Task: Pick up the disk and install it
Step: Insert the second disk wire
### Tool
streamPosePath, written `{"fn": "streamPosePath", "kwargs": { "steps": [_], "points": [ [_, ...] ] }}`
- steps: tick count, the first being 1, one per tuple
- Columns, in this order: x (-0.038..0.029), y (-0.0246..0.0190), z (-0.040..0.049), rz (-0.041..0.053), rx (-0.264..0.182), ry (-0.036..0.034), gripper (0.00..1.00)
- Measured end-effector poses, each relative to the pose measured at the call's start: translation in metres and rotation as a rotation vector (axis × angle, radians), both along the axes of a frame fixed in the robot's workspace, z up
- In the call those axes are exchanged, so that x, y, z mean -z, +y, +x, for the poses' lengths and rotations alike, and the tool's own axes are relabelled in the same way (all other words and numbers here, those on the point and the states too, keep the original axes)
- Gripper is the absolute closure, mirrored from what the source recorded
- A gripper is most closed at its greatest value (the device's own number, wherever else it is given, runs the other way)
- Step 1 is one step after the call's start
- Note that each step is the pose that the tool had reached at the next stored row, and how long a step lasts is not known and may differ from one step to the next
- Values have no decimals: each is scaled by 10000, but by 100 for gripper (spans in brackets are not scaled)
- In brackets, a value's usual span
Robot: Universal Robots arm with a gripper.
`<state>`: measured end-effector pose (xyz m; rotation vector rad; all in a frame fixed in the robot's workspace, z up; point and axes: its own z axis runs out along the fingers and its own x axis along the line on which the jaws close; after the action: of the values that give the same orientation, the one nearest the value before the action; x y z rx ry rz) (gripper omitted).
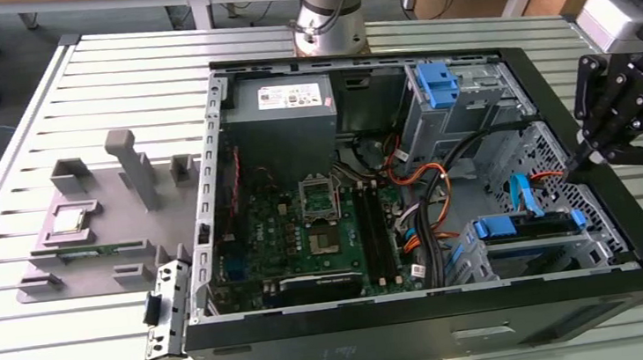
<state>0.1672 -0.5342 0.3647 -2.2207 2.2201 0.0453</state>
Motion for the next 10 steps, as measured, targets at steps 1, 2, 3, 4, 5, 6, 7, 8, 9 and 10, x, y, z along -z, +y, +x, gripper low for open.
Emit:
{"fn": "streamPosePath", "kwargs": {
  "steps": [1, 2, 3, 4, 5, 6, 7, 8, 9, 10],
  "points": [
    [4, 7, -5, 0, 2, 0, 90],
    [7, 12, -7, 1, 3, 0, 90],
    [9, 13, -7, 3, 2, 0, 90],
    [8, 13, -7, 1, 2, 0, 90],
    [8, 13, -7, 1, 2, 0, 90],
    [8, 12, -8, 1, 3, 0, 90],
    [8, 13, -8, 0, 3, 0, 90],
    [9, 13, -8, 1, 3, 0, 90],
    [9, 13, -8, 1, 3, 0, 89],
    [9, 13, -8, 2, 3, 0, 89]
  ]
}}
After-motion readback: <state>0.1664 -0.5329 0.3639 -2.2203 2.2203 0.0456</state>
